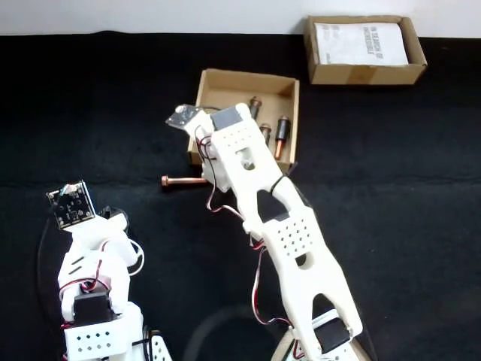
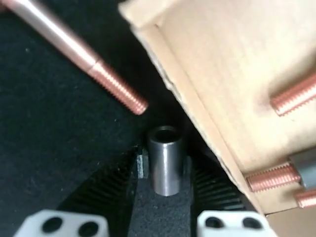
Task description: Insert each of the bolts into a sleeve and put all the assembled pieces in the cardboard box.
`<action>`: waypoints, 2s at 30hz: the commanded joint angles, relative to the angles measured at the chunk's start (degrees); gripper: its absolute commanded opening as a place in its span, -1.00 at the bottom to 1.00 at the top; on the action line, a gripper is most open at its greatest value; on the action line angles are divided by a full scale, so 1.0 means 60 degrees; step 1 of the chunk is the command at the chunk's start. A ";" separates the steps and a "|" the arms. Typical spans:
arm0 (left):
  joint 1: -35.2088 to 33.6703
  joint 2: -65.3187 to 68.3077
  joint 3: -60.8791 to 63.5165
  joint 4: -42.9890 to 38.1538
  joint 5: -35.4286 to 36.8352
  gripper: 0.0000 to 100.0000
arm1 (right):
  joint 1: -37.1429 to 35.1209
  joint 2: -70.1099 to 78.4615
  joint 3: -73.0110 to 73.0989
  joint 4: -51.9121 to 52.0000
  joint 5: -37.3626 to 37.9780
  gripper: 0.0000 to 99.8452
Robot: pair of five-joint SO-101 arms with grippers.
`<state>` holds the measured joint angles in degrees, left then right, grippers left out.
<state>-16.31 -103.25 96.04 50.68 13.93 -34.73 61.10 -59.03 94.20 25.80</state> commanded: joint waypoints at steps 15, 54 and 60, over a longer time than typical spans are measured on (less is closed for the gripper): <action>-0.0037 -0.0037 0.0183 0.0000 -0.0029 -0.98 | -0.0081 0.0051 -0.6410 0.1121 -0.2623 -0.99; 0.2205 1.1465 -1.2037 0.4264 0.4484 -0.98 | 0.0125 -1.2535 0.6645 0.0755 -0.6784 -0.99; 0.2996 1.3883 -1.4147 0.5201 0.5626 -0.98 | 0.1004 -1.4190 0.9282 -0.0462 -0.6784 -0.99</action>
<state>-1.01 -25.27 17.63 80.04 45.23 -31.21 -17.49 -9.63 94.64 -14.46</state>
